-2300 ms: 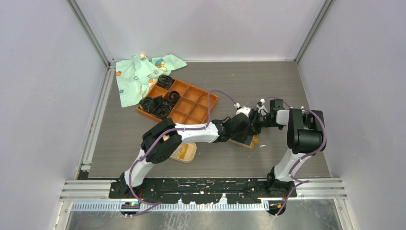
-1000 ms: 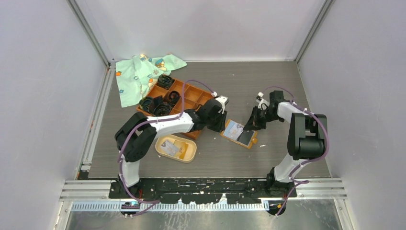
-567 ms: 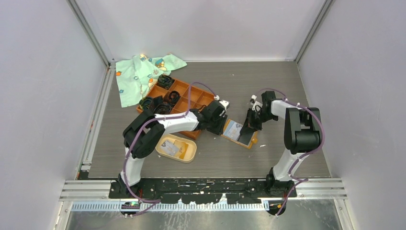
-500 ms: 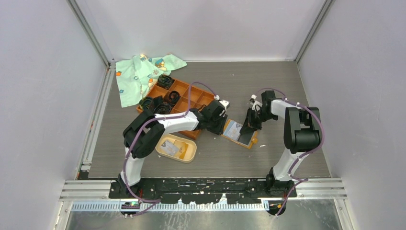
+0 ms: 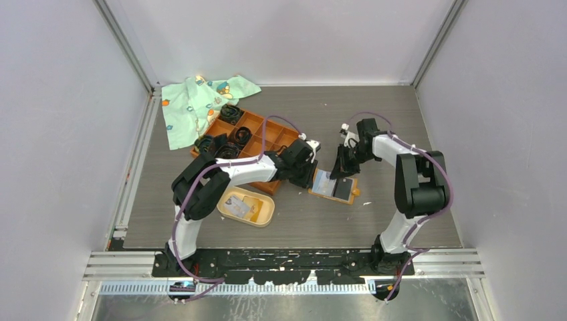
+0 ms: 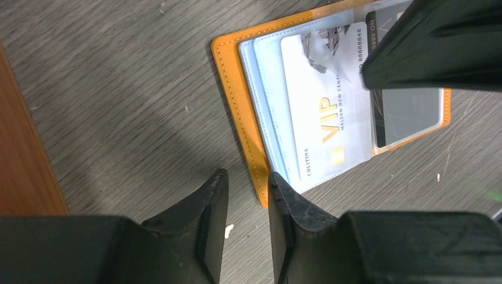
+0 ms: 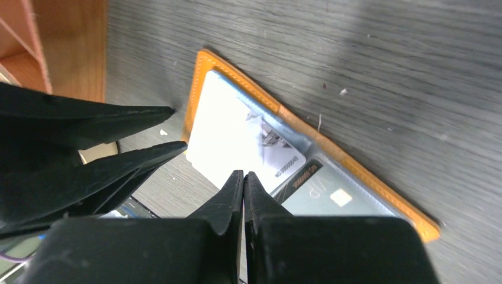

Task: Put the credit cards into the card holder
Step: Insert the credit card into the card holder.

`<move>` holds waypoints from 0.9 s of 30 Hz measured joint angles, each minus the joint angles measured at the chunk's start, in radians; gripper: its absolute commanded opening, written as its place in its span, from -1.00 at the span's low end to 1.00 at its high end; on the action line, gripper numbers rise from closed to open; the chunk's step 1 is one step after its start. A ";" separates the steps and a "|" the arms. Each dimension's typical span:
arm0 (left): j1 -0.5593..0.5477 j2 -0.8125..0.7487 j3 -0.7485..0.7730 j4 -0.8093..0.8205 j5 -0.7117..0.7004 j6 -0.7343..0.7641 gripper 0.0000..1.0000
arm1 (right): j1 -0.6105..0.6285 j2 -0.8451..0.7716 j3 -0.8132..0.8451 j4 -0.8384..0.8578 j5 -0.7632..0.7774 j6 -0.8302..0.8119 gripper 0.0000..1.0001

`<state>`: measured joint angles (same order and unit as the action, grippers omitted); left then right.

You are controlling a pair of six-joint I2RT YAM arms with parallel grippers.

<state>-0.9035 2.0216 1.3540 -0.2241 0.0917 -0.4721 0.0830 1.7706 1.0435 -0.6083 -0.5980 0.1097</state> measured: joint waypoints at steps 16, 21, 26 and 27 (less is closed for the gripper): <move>-0.040 -0.018 -0.064 0.093 0.052 -0.072 -0.38 | 0.043 -0.064 -0.002 -0.100 0.271 -0.161 -0.88; -0.055 -0.027 -0.082 0.105 0.058 -0.089 -0.38 | 0.068 -0.050 0.007 -0.117 0.307 -0.184 -0.88; -0.060 -0.028 -0.085 0.113 0.060 -0.098 -0.39 | 0.100 -0.023 0.036 -0.125 0.317 -0.186 -0.89; -0.060 -0.028 -0.086 0.114 0.060 -0.099 -0.39 | 0.104 -0.013 0.047 -0.125 0.317 -0.185 -0.89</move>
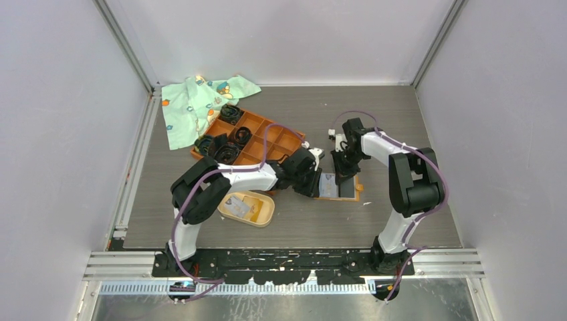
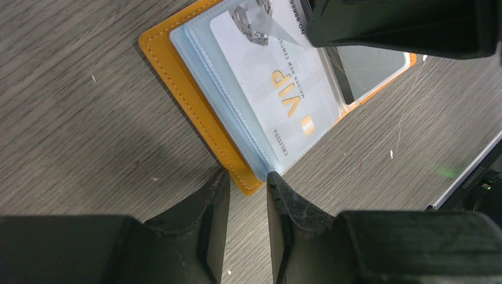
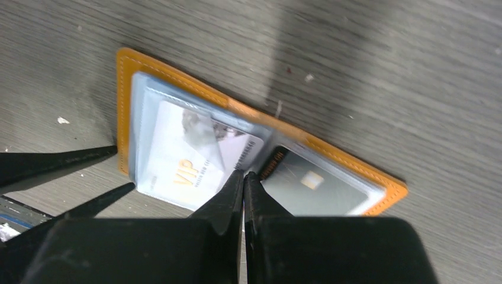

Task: Put the credit cards into the card holder
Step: Insert the credit card into the card holder.

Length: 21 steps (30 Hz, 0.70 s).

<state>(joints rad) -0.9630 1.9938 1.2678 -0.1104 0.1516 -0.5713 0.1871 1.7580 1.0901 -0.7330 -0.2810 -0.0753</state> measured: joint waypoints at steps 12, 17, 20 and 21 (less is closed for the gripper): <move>0.000 -0.018 -0.035 0.032 -0.002 -0.001 -0.36 | 0.034 0.025 0.031 0.017 -0.048 0.019 -0.89; 0.000 -0.068 -0.083 0.014 -0.016 0.003 -0.35 | 0.033 -0.058 0.013 0.037 -0.016 0.005 -0.89; 0.003 -0.106 -0.103 0.010 -0.018 0.003 -0.37 | 0.033 -0.081 0.011 0.048 0.005 -0.002 -0.89; 0.005 -0.117 -0.108 0.012 -0.016 0.003 -0.38 | 0.033 -0.078 0.011 0.050 0.012 -0.002 -0.89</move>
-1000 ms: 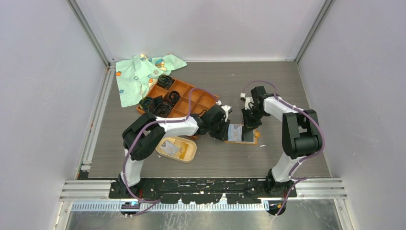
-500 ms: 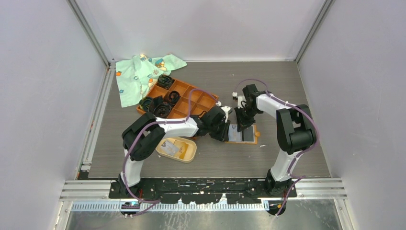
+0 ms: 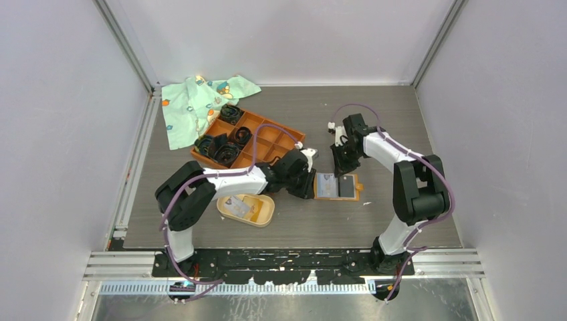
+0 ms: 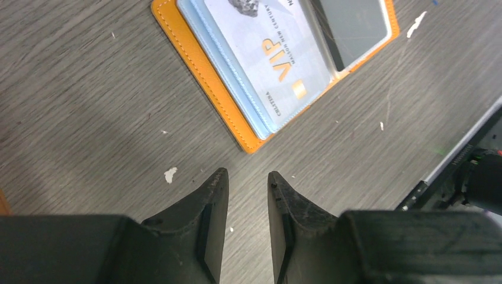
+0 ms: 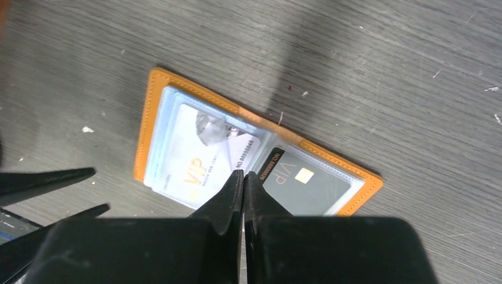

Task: Put the credit cards into the card holder
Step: Insert the credit card into the card holder.

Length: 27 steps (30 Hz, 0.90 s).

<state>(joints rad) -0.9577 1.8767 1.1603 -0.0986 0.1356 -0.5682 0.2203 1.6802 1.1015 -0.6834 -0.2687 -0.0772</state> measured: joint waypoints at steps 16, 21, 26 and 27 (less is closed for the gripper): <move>0.063 -0.026 -0.040 0.167 0.095 -0.074 -0.22 | 0.016 0.114 0.015 -0.005 -0.037 0.001 -0.90; 0.063 -0.015 -0.045 0.201 0.105 -0.108 -0.19 | 0.006 0.104 0.014 -0.006 -0.040 -0.003 -0.88; 0.068 -0.014 -0.066 0.253 0.123 -0.156 -0.16 | -0.022 0.031 0.003 -0.006 -0.055 -0.022 -0.89; 0.070 -0.011 -0.069 0.268 0.128 -0.166 -0.16 | -0.026 0.022 0.003 -0.005 -0.058 -0.023 -0.88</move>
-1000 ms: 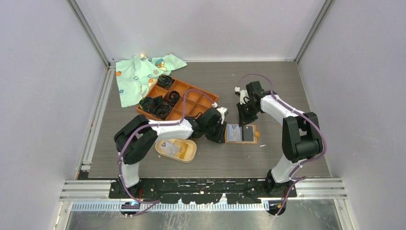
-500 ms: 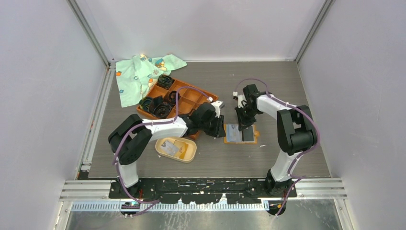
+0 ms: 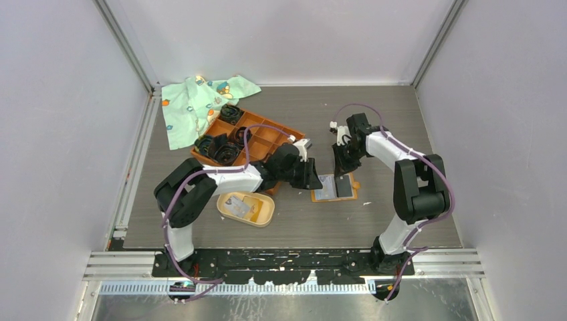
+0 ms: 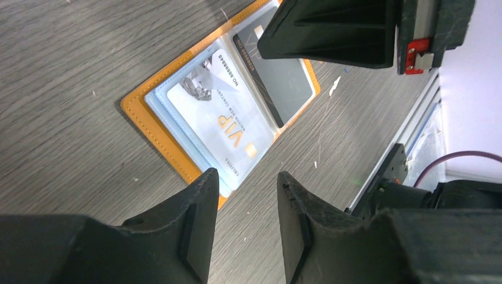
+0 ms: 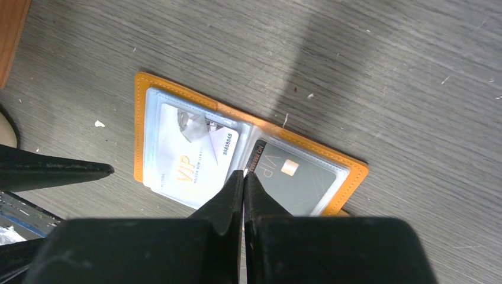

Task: Put the credit cards into the card holder
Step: Insert the credit card into the card holder.

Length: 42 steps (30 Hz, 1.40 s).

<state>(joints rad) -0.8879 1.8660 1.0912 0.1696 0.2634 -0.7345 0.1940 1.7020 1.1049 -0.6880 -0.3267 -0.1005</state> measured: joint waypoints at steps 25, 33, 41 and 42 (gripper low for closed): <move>0.012 0.080 -0.035 0.091 0.011 -0.125 -0.16 | 0.010 0.108 0.024 -0.054 -0.063 -0.005 -0.90; 0.013 0.080 -0.050 0.107 0.011 -0.125 -0.16 | 0.010 0.047 0.024 -0.050 -0.074 -0.014 -0.90; 0.013 0.080 -0.056 0.130 0.019 -0.131 -0.16 | 0.010 0.135 0.027 -0.061 -0.093 -0.014 -0.91; 0.013 0.080 -0.057 0.130 0.019 -0.132 -0.16 | 0.008 0.143 0.035 -0.072 -0.095 -0.014 -0.91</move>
<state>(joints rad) -0.8745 1.9461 1.0340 0.3000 0.2821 -0.8665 0.2024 1.8454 1.1404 -0.7601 -0.4221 -0.1150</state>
